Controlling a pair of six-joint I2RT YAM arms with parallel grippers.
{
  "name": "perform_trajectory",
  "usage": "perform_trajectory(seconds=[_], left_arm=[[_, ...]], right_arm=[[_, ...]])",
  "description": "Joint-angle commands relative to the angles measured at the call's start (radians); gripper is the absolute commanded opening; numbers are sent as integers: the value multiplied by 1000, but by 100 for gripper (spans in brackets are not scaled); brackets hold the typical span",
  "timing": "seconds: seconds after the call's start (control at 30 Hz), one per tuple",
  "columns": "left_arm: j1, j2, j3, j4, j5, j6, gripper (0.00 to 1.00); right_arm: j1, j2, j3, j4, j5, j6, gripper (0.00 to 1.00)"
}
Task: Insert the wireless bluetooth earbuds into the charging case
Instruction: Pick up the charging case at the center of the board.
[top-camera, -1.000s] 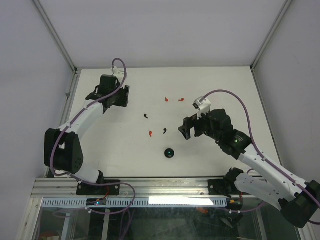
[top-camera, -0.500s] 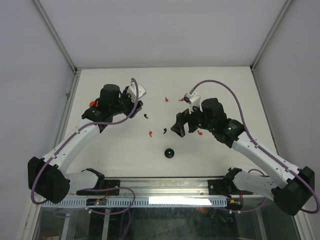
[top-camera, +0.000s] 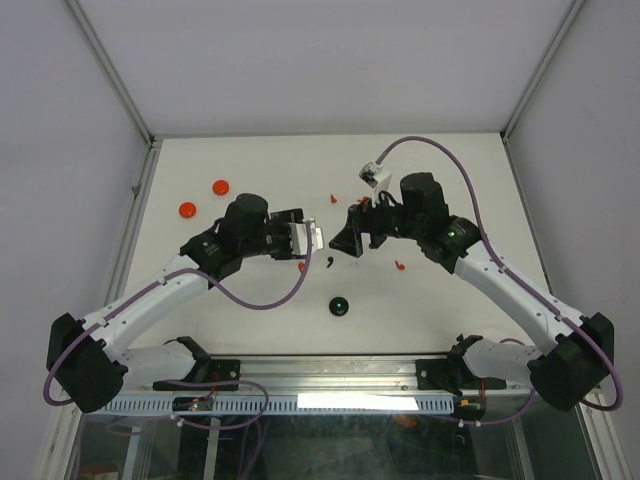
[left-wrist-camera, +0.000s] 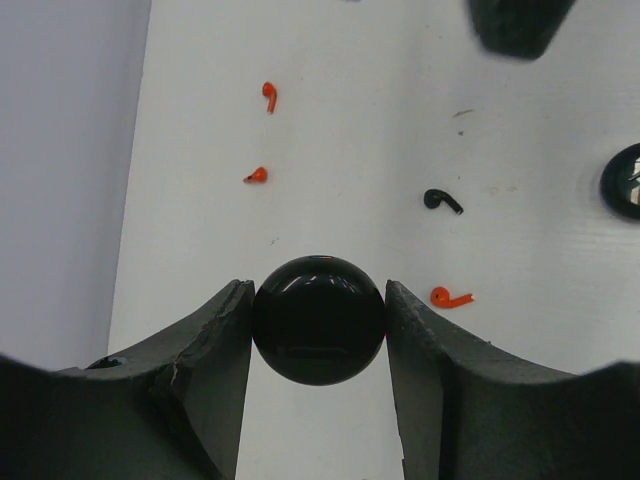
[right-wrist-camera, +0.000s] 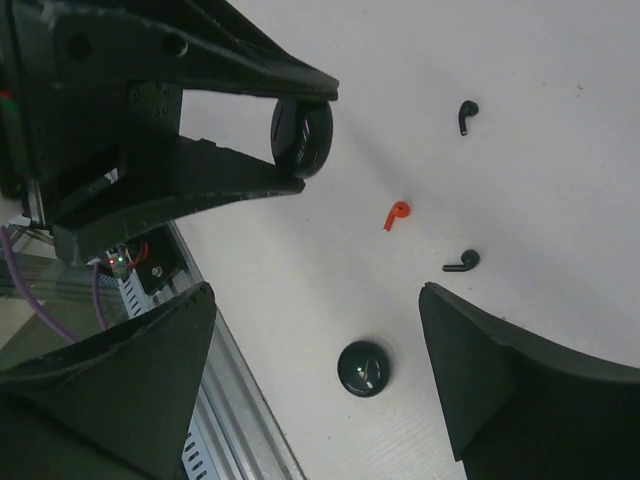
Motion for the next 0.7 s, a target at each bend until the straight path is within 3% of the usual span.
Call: perform_trajectory(seconds=[0.0,0.67], left_arm=[[-58,-40,2,69,29,143,30],[-167,-20,26,104,44,154,29]], right_arm=[[-4,39,38,127,-101,76,85],[-4,127,-117,444,-181,215,59]])
